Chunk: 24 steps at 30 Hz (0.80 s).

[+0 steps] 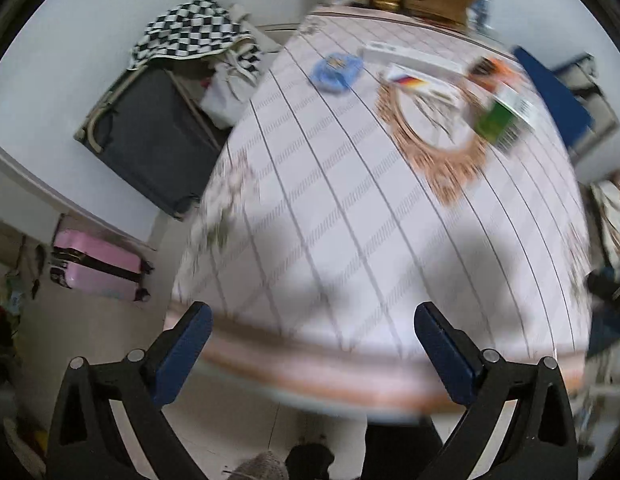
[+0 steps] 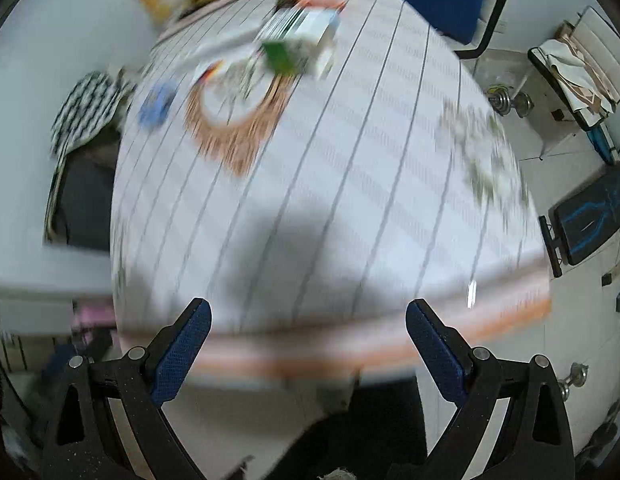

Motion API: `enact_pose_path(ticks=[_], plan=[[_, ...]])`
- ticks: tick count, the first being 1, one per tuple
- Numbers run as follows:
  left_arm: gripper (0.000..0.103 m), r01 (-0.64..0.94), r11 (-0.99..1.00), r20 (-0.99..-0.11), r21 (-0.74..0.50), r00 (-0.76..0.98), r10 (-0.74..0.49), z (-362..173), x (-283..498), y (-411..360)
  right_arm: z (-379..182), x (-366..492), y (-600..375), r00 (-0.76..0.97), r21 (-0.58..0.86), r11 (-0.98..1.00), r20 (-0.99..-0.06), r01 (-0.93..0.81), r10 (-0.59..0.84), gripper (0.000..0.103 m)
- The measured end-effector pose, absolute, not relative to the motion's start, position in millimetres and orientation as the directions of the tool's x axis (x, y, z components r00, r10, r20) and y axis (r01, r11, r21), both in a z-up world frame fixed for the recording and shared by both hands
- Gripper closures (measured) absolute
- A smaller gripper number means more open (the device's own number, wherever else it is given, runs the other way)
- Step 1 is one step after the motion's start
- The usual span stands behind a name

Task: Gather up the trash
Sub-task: 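Move both tools back over the table toward the remaining items, then grasp the green-white medicine box with the right tool while the left grasps the blue snack bag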

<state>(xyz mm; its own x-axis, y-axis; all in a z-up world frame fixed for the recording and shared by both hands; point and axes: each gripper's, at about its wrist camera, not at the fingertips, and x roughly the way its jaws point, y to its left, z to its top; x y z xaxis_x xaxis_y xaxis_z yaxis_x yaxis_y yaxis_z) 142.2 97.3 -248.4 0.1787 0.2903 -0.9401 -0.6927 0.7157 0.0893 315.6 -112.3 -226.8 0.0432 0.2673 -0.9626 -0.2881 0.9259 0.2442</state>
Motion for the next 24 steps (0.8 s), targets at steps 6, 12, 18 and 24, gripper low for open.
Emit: enact_pose_path(ticks=[6, 12, 18, 24], plan=[[0.0, -0.752, 0.622, -0.925, 0.218, 0.043, 0.377, -275, 233, 153, -252, 492, -44, 0.06, 0.241, 0.957, -0.965, -0.16, 0.253, 0.004], [0.0, -0.728, 0.618, -0.913, 0.298, -0.029, 0.406, -299, 307, 210, -310, 603, 36, 0.006, 0.174, 0.976, -0.984, -0.129, 0.176, 0.004], [0.0, -0.618, 0.712, -0.921, 0.333, -0.051, 0.387, -333, 374, 260, -339, 623, 85, -0.061, 0.179, 0.957, -0.984, -0.227, 0.17, 0.001], [0.0, -0.543, 0.788, -0.952, 0.29, -0.078, 0.297, -375, 416, 297, -345, 626, 99, -0.097, 0.201, 0.942, -0.979, -0.271, 0.181, 0.007]])
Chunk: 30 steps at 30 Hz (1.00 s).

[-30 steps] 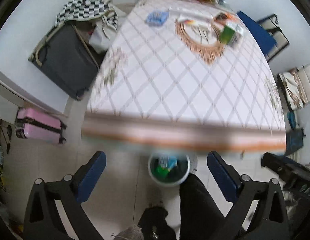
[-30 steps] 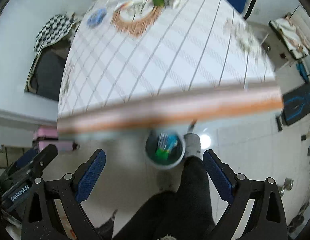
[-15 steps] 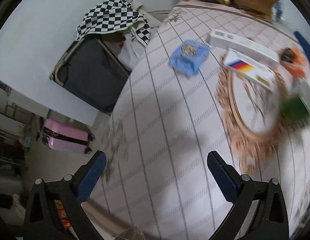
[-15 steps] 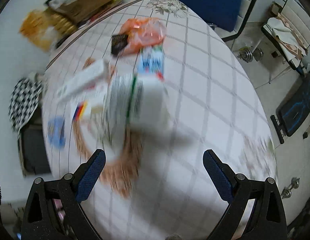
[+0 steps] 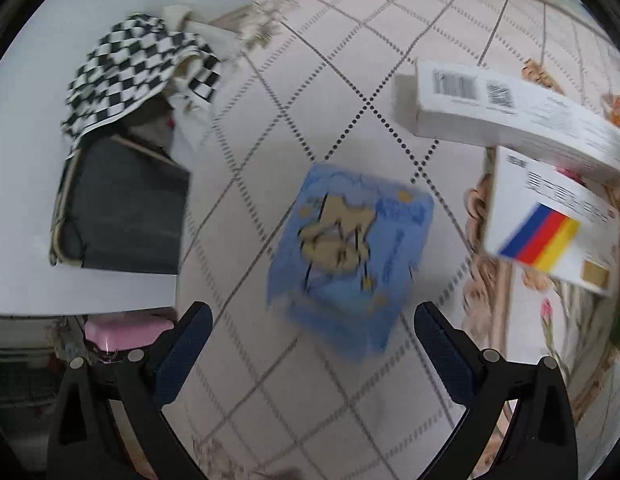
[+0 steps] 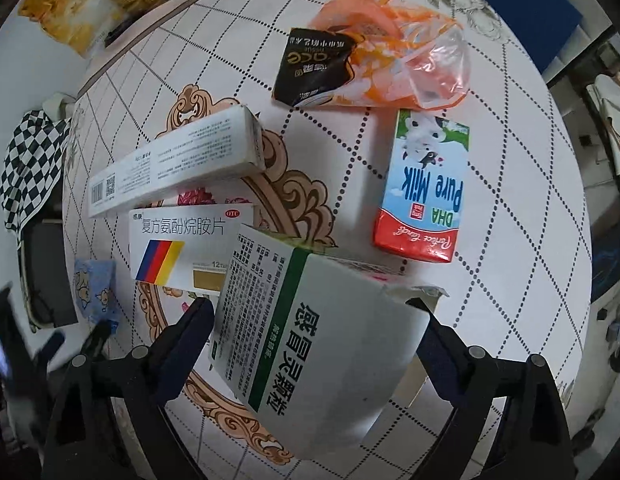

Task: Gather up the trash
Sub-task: 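Grasp the green-white medicine box with the right tool while the left grasps the blue snack bag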

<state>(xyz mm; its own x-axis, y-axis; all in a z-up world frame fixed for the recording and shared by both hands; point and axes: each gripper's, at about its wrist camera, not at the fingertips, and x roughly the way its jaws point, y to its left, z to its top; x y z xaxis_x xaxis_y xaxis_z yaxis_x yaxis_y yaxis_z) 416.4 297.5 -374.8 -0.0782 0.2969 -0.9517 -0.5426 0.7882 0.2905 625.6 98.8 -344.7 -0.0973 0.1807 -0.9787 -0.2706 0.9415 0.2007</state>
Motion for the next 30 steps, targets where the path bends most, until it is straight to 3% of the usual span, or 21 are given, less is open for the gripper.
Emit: enact_pose_path(ticks=[3, 5, 7, 9, 10, 11, 16, 19, 30], plan=[[0.0, -0.554, 0.788, -0.96, 0.269, -0.093, 0.263, -392, 422, 312, -351, 632, 99, -0.129, 0.232, 0.936, -0.97, -0.264, 0.205, 0.007], [0.01, -0.596, 0.778, -0.975, 0.2, -0.039, 0.221, -390, 418, 320, -358, 637, 95, -0.135, 0.216, 0.94, -0.973, -0.263, 0.186, 0.007], [0.031, -0.622, 0.77, -0.984, 0.14, -0.003, 0.177, -390, 419, 324, -361, 635, 88, -0.136, 0.214, 0.941, -0.974, -0.264, 0.183, 0.008], [0.043, -0.63, 0.769, -0.987, 0.111, 0.019, 0.158, -387, 420, 321, -365, 637, 83, -0.147, 0.215, 0.942, -0.972, -0.258, 0.181, 0.031], [0.046, -0.624, 0.773, -0.986, 0.116, 0.021, 0.166, -385, 421, 318, -368, 636, 80, -0.151, 0.21, 0.944, -0.973, -0.255, 0.175, 0.048], [0.048, -0.617, 0.778, -0.986, 0.115, 0.026, 0.166, -383, 421, 315, -372, 634, 76, -0.155, 0.205, 0.946, -0.973, -0.25, 0.17, 0.053], [0.049, -0.622, 0.775, -0.98, 0.114, 0.058, 0.191, -362, 415, 289, -371, 624, 69, -0.149, 0.23, 0.932, -0.969, -0.279, 0.195, 0.078], [0.049, -0.629, 0.77, -0.975, 0.103, 0.088, 0.202, -345, 405, 271, -361, 613, 64, -0.125, 0.257, 0.918, -0.965, -0.303, 0.229, 0.086], [0.049, -0.658, 0.753, -0.955, 0.0, 0.224, 0.195, -285, 325, 208, -315, 546, 32, -0.101, 0.357, 0.865, -0.934, -0.354, 0.344, 0.095]])
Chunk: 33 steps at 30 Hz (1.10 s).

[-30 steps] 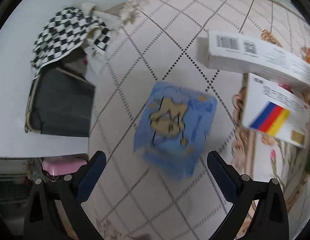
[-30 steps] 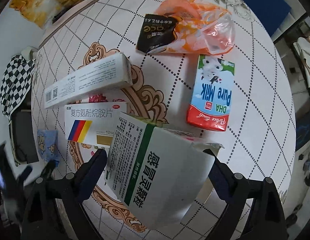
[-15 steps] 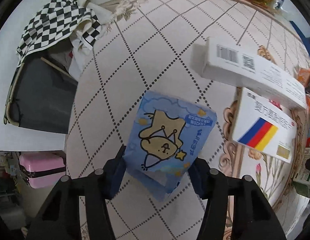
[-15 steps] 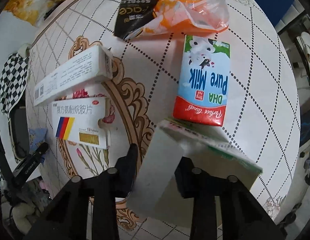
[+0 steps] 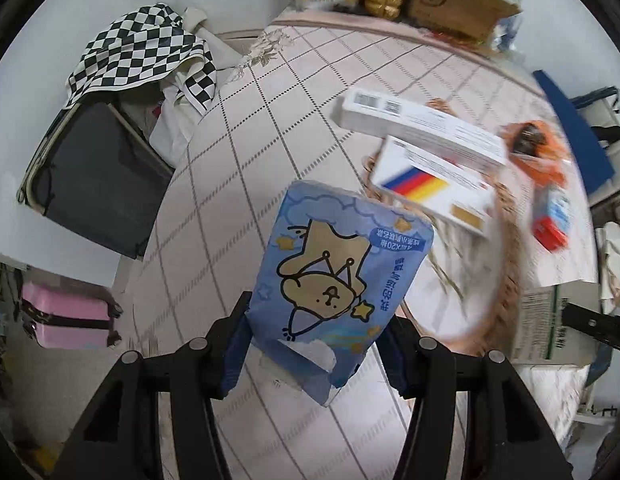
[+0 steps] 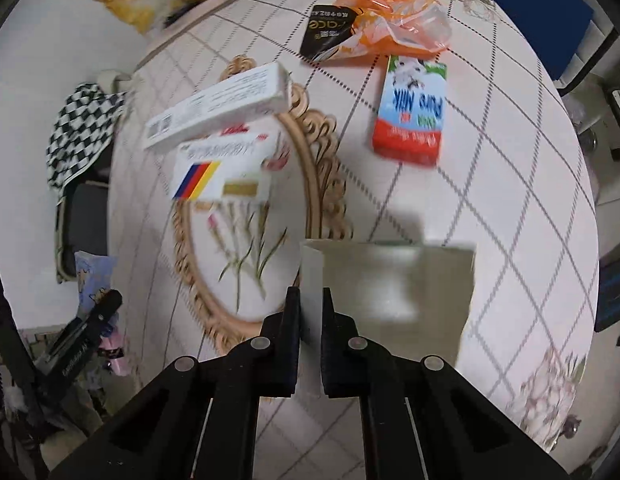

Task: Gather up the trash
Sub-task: 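Grasp the green-white medicine box with the right tool while the left grasps the blue snack bag, then carry the medicine box and snack bag over the bin and open both tools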

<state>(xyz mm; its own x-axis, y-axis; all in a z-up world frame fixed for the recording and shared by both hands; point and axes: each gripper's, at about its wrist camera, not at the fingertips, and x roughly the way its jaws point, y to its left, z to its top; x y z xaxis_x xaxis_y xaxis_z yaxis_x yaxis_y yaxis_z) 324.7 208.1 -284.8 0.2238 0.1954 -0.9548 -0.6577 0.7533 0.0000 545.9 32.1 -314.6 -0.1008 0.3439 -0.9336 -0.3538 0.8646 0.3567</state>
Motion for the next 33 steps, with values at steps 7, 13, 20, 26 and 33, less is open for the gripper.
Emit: enact_pose_path(ticks=[7, 13, 20, 26, 33], plan=[[0.049, -0.61, 0.788, -0.932, -0.086, 0.329, 0.153, -246, 250, 165, -268, 451, -13, -0.041, 0.367, 0.85, -0.924, -0.377, 0.381, 0.097], [0.049, -0.516, 0.849, -0.921, -0.116, 0.375, 0.102, -230, 162, 113, -228, 341, -72, 0.019, 0.388, 0.85, -0.906, -0.356, 0.422, 0.098], [0.049, -0.453, 0.88, -0.954, -0.144, 0.301, -0.001, -259, 59, 59, -233, 195, -130, -0.021, 0.415, 0.853, -0.902, -0.316, 0.431, 0.099], [0.049, -0.476, 0.866, -0.981, -0.154, 0.175, -0.078, -318, -9, 27, -296, 102, -178, -0.144, 0.432, 0.865, -0.902, -0.255, 0.407, 0.099], [0.049, -0.537, 0.83, -0.988, -0.151, 0.062, -0.14, -428, -31, 7, -414, 60, -210, -0.261, 0.453, 0.876, -0.877, -0.165, 0.404, 0.099]])
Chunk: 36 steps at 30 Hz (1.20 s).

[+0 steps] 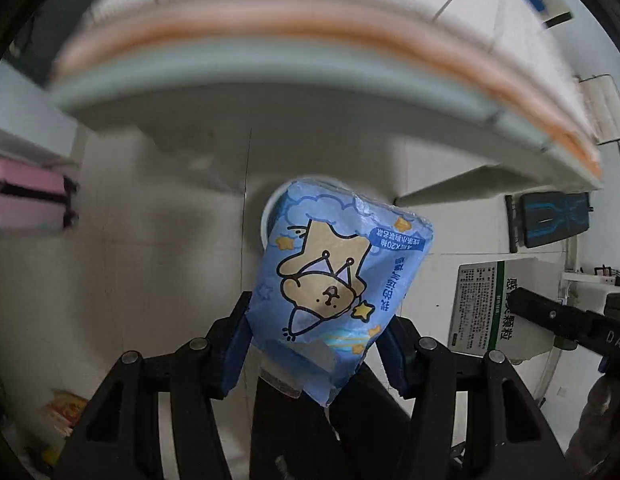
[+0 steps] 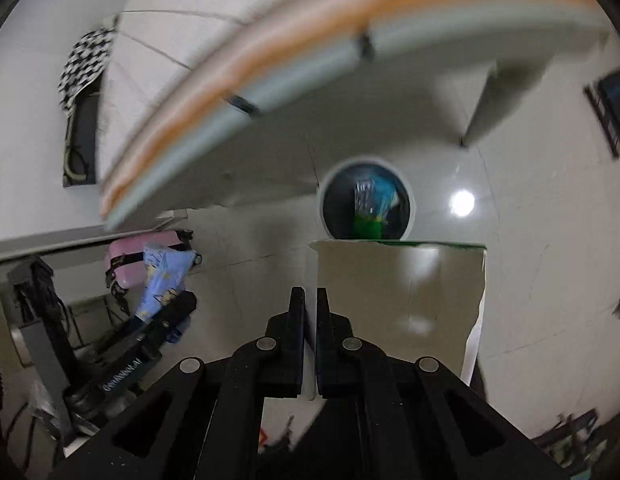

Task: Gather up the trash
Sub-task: 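Carry the medicine box and snack bag over the bin and open both tools, then move both tools back over the table toward the remaining items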

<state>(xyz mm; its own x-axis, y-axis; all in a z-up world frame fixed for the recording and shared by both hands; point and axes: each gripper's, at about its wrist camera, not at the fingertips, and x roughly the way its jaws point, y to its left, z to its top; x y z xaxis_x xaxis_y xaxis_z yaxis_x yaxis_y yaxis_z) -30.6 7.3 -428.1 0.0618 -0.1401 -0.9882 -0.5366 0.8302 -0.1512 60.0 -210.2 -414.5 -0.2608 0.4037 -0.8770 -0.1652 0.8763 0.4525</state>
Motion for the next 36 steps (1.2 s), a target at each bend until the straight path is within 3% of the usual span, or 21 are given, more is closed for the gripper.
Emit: enact_pose_path(ticks=[8, 11, 13, 16, 18, 20, 21, 29, 33, 36], plan=[[0.048, -0.567, 0.779, -0.957, -0.268, 0.064, -0.283, -591, 4, 7, -586, 68, -212, -0.303, 0.511, 0.857, -0.829, -0.069, 0.47, 0.099], [0.029, -0.574, 0.758, -0.941, -0.311, 0.074, -0.33, -639, 17, 13, -652, 77, -207, -0.327, 0.547, 0.837, -0.797, -0.034, 0.508, 0.099], [0.006, -0.585, 0.745, -0.936, -0.321, 0.076, -0.344, -661, 21, 15, -686, 82, -201, -0.335, 0.56, 0.829, -0.784, -0.017, 0.522, 0.098], [0.005, -0.602, 0.729, -0.93, -0.327, 0.068, -0.361, -681, 26, 21, -728, 87, -200, -0.367, 0.587, 0.809, -0.748, 0.02, 0.552, 0.097], [0.005, -0.608, 0.733, -0.937, -0.305, 0.055, -0.344, -682, 23, 17, -744, 89, -198, -0.387, 0.602, 0.798, -0.728, 0.035, 0.566, 0.088], [0.005, -0.62, 0.73, -0.942, -0.289, 0.05, -0.331, -679, 18, 18, -758, 90, -198, -0.398, 0.62, 0.782, -0.703, 0.064, 0.59, 0.055], [0.005, -0.623, 0.728, -0.944, -0.285, 0.049, -0.327, -679, 12, 17, -762, 89, -198, -0.402, 0.624, 0.778, -0.696, 0.07, 0.595, 0.051], [0.005, -0.625, 0.763, -0.98, -0.165, 0.018, -0.198, -656, -20, 29, -749, 87, -194, -0.394, 0.582, 0.813, -0.75, -0.011, 0.531, 0.026], [0.005, -0.625, 0.769, -0.988, -0.132, 0.016, -0.156, -652, -26, 27, -731, 86, -190, -0.387, 0.618, 0.786, -0.729, -0.016, 0.565, 0.026], [0.005, -0.633, 0.766, -0.991, -0.111, 0.011, -0.134, -648, -30, 28, -713, 85, -182, -0.324, 0.507, 0.846, -0.838, -0.166, 0.439, 0.026]])
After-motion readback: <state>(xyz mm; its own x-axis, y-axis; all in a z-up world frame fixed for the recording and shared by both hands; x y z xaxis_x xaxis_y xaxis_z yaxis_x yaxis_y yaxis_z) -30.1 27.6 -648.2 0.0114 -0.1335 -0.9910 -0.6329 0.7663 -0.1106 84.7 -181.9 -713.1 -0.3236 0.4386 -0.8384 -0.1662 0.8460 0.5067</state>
